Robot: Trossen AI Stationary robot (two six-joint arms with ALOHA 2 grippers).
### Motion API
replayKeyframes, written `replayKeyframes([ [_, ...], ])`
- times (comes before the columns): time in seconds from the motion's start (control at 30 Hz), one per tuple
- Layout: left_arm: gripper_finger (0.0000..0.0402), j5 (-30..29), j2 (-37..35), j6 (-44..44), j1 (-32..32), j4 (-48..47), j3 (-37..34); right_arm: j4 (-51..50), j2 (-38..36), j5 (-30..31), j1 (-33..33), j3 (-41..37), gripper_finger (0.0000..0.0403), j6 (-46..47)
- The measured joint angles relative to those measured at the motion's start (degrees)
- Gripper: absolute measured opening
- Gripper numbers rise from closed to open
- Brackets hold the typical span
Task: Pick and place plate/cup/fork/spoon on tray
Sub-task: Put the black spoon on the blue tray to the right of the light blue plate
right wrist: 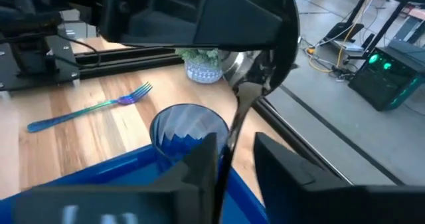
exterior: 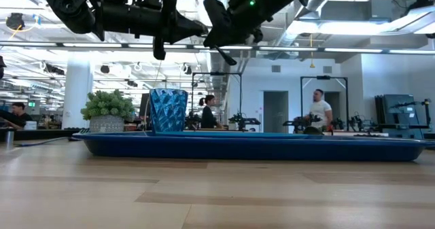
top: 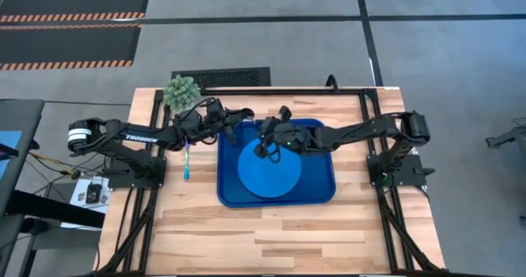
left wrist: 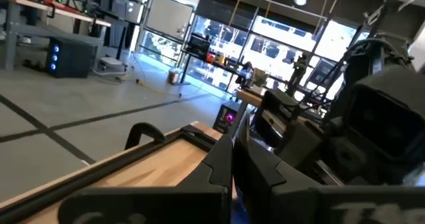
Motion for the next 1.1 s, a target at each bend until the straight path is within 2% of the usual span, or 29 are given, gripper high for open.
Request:
replayKeyframes([
  [0.17, 0.0, -0.5, 0.0, 0.1, 0.0, -0.4, 0.0, -0.2, 0.0, 1.0, 0.1, 0.0, 0.0045, 0.2],
  [0.3, 0.0005, -0.8, 0.0, 0.5, 0.0, -1.0, 0.0, -1.0, 0.0, 1.6, 0.0, 0.0, 0.0014, 0.7],
  [0.57, 0.0055, 0.4, 0.0, 1.5, 0.0, -2.2, 0.0, -2.4, -0.2, 1.4, 0.0, 0.0, 0.002, 2.6],
  [0.8, 0.0119, 1.5, -4.4, 9.0, 0.0, -9.6, 0.0, -13.4, -5.8, 1.6, -0.4, 0.0, 0.0015, 8.8],
  [0.93, 0.0143, 1.5, -9.6, 13.4, 0.0, -17.6, 0.0, -26.1, -10.6, 1.6, -0.4, 0.0, 0.0021, 17.5],
  [1.1, 0.0147, 2.1, -15.0, 14.5, 0.0, -21.7, -2.7, -42.1, -15.0, 0.8, 0.2, -5.0, 0.0011, 39.5],
])
